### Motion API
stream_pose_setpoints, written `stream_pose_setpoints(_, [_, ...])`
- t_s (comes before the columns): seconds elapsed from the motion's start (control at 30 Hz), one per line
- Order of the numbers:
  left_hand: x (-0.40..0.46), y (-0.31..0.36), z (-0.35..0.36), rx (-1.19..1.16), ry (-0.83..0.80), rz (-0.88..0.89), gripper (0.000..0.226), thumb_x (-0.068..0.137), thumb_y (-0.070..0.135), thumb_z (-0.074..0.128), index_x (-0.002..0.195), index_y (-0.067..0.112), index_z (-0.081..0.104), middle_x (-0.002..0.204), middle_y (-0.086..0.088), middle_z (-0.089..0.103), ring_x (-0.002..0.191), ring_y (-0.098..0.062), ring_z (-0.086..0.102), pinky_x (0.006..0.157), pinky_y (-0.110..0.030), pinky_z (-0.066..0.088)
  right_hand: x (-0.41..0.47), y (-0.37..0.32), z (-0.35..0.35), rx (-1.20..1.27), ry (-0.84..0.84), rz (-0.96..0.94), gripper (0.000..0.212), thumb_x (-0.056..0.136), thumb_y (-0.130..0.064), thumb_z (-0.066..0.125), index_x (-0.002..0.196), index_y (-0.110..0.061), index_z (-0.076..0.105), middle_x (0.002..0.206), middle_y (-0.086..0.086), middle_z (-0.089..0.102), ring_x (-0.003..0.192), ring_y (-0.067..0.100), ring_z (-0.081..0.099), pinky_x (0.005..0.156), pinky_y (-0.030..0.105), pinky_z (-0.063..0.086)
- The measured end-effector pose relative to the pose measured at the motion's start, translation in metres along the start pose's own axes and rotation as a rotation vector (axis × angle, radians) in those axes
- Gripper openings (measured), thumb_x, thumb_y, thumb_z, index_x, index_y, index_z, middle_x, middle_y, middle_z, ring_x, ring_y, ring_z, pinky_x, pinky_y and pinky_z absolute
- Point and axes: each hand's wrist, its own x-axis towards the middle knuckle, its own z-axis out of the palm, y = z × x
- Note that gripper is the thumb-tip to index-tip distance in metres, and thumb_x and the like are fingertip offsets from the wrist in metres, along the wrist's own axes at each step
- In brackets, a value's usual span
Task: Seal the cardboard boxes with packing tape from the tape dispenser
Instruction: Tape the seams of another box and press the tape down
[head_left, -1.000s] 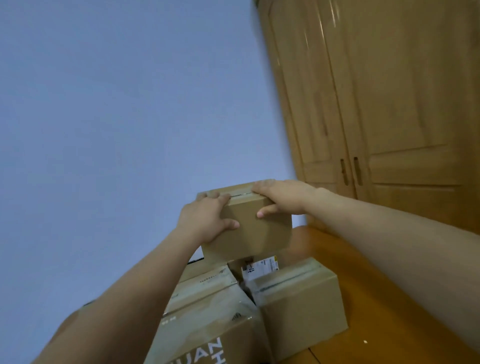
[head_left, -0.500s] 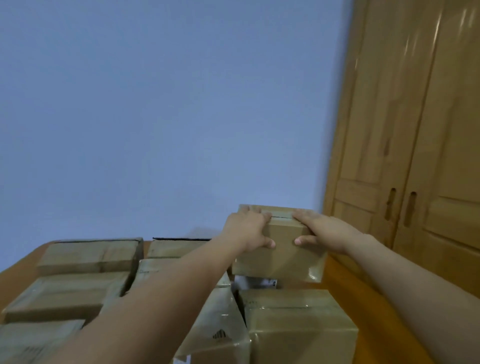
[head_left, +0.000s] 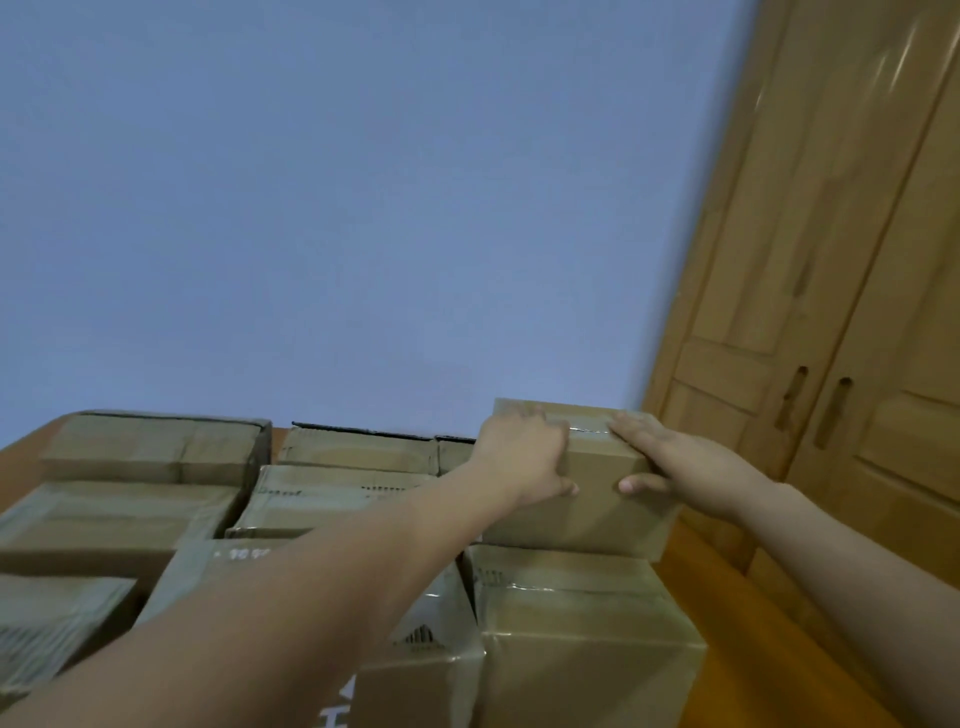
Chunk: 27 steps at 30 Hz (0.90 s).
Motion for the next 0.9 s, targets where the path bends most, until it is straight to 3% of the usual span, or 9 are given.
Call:
stream_pose_setpoints(0.3, [-0.005,0.002,0.007,-0.032,-0.100,-0.004,0.065,0.085,0.058,0.058,0.134,0.019,0.044,0.132,-0.009,0.048,0.126,-0.029,0.040,0.090,-0.037,0.040,-0.002,-0.007,0.014,0.092,-0.030,0.025,0.077,0.090,-0.053,0.054,0.152,-0.024,0.019,0.159,-0.006,0.014,0.141,0.015,0.027,0.109,0.029,0.029])
stream_pose_setpoints(0.63, [-0.014,-0.008,0.049,-0.093,-0.236,-0.061,0.058,0.090,0.050,0.053,0.136,0.017,0.040,0.136,-0.010,0.042,0.127,-0.032,0.037,0.089,-0.041,0.042,0.016,-0.028,0.060,0.197,-0.088,0.090,0.070,0.093,-0.034,0.059,0.152,-0.025,0.022,0.160,-0.009,0.012,0.143,0.013,0.023,0.109,0.026,0.026])
stream_pose_setpoints(0.9, [-0.012,-0.022,0.077,-0.144,-0.375,-0.110,0.049,0.095,0.036,0.044,0.139,0.016,0.037,0.142,-0.016,0.035,0.132,-0.038,0.028,0.107,-0.049,0.033,0.030,-0.047,0.089,0.312,-0.110,0.122,0.066,0.092,-0.024,0.061,0.149,-0.025,0.028,0.158,-0.007,0.019,0.138,0.020,0.030,0.116,0.040,0.019])
